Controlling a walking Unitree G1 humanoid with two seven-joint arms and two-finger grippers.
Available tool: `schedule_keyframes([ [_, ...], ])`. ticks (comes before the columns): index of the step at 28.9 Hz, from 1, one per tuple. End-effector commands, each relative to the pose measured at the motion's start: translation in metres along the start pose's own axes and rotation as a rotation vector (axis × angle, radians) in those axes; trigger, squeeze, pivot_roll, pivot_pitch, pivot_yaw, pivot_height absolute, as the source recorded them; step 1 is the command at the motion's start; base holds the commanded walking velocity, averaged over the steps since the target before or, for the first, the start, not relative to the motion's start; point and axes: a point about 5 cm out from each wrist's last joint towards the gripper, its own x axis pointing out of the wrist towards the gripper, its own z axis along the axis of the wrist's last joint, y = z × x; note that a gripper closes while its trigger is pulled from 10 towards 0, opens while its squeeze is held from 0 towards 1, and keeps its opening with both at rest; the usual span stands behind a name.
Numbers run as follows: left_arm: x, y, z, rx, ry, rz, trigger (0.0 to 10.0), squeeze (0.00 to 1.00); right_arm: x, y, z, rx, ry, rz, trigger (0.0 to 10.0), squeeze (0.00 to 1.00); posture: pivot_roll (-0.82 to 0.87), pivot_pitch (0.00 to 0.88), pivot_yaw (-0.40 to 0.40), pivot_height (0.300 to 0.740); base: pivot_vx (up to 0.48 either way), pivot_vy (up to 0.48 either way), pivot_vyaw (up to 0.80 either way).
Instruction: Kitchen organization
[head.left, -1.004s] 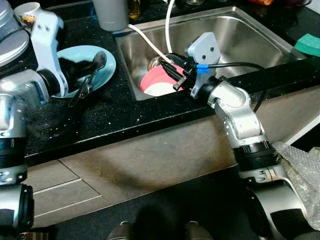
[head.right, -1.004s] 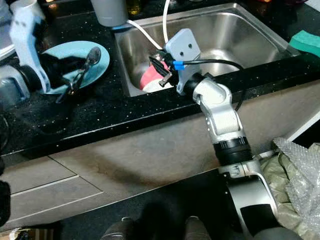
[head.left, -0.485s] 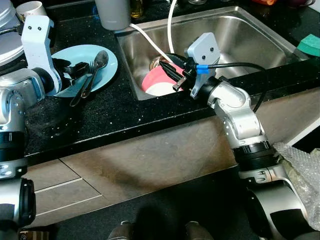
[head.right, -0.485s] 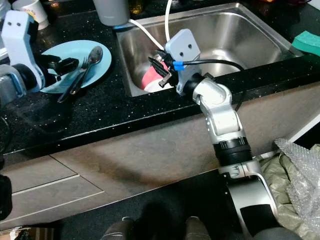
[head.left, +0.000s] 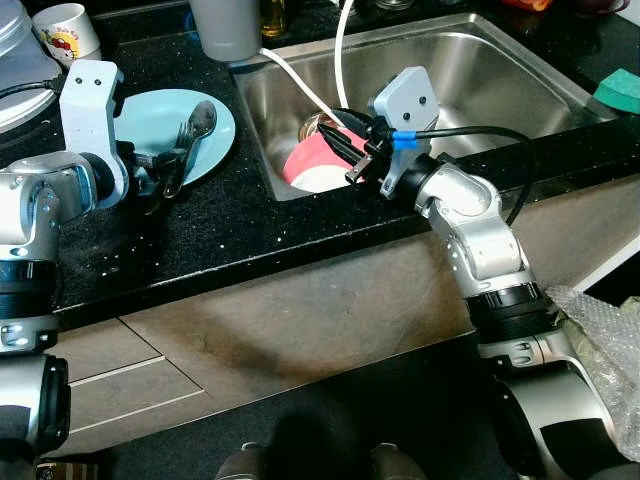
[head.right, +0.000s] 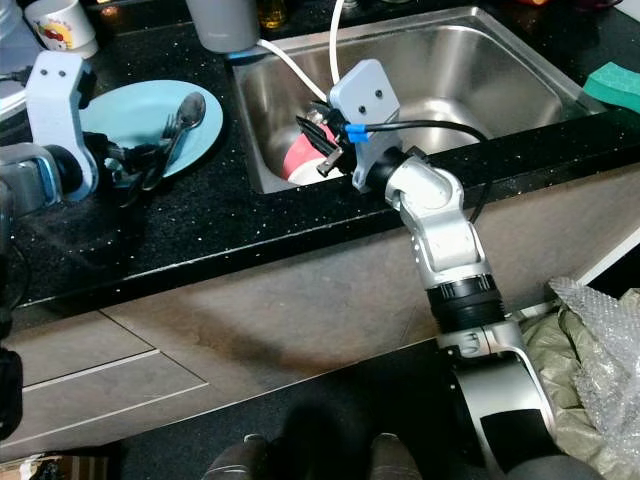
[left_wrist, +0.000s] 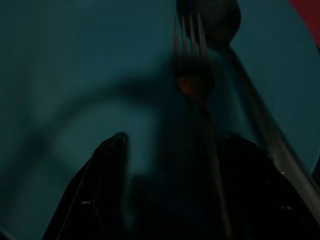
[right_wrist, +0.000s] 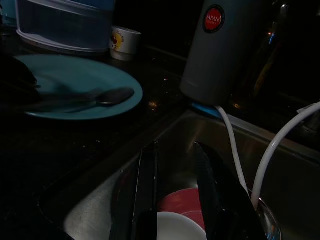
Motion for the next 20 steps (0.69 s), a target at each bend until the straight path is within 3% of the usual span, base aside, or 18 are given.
schedule_keyframes([
  [1,0.001,0.004,-0.01,0.005,0.061,0.012,10.0,0.0,0.0,0.004,0.001,-0.008,0.0,0.02,10.0,0.0,0.05,0.192,0.062,0.74,0.0,0.0,0.0],
  [2,0.001,0.004,-0.01,0.005,0.061,0.012,10.0,0.0,0.0,0.004,0.001,-0.008,0.0,0.02,10.0,0.0,0.05,0.192,0.062,0.74,0.0,0.0,0.0],
  [3,0.002,0.005,-0.01,0.027,0.061,0.019,4.2,0.0,0.0,0.003,0.001,-0.007,0.001,0.018,10.0,0.0,0.05,0.192,0.062,0.74,0.0,0.0,0.0],
  [4,0.002,0.005,-0.01,0.027,0.061,0.019,4.2,0.0,0.0,0.003,0.001,-0.007,0.001,0.018,10.0,0.0,0.05,0.192,0.062,0.74,0.0,0.0,0.0],
  [5,0.001,0.006,-0.01,0.033,0.057,0.021,0.0,0.0,0.0,0.003,0.001,-0.006,0.0,0.017,10.0,0.0,0.05,0.192,0.061,0.74,0.0,0.0,0.0],
  [20,-0.002,0.013,0.002,0.028,-0.01,0.039,0.0,0.0,0.0,0.002,0.002,-0.01,-0.006,0.011,10.0,0.0,0.05,0.186,0.058,0.74,0.0,0.0,0.0],
])
